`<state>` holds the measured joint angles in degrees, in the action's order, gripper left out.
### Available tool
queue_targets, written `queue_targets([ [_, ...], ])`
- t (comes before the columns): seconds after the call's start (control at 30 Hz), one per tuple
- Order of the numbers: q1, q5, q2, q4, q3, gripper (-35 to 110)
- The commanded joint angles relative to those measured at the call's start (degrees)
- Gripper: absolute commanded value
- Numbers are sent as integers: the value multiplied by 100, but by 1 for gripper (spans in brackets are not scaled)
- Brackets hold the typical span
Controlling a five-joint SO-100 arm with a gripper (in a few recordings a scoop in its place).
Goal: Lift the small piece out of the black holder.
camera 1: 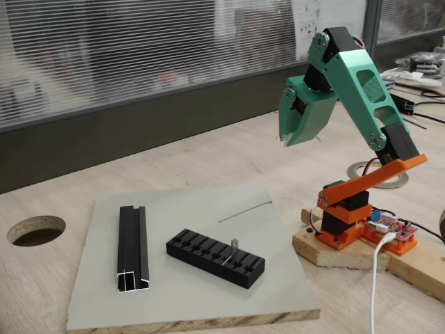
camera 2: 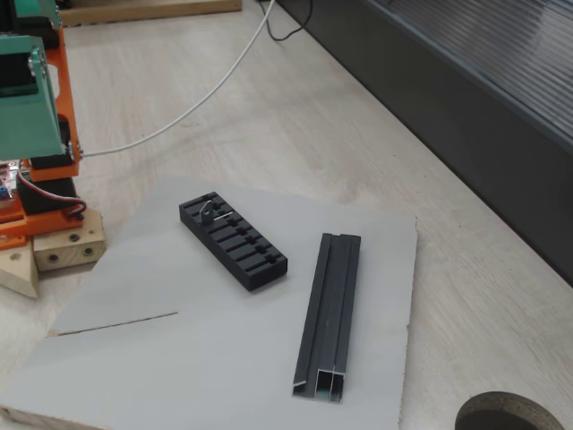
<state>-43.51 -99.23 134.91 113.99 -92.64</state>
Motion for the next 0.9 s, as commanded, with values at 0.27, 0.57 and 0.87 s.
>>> queue_targets([
  [0.27, 0, 0, 413, 123, -9, 3],
  [0.57, 0, 0, 422, 114, -9, 3],
  [0.87, 88, -62, 422, 79, -9, 3],
])
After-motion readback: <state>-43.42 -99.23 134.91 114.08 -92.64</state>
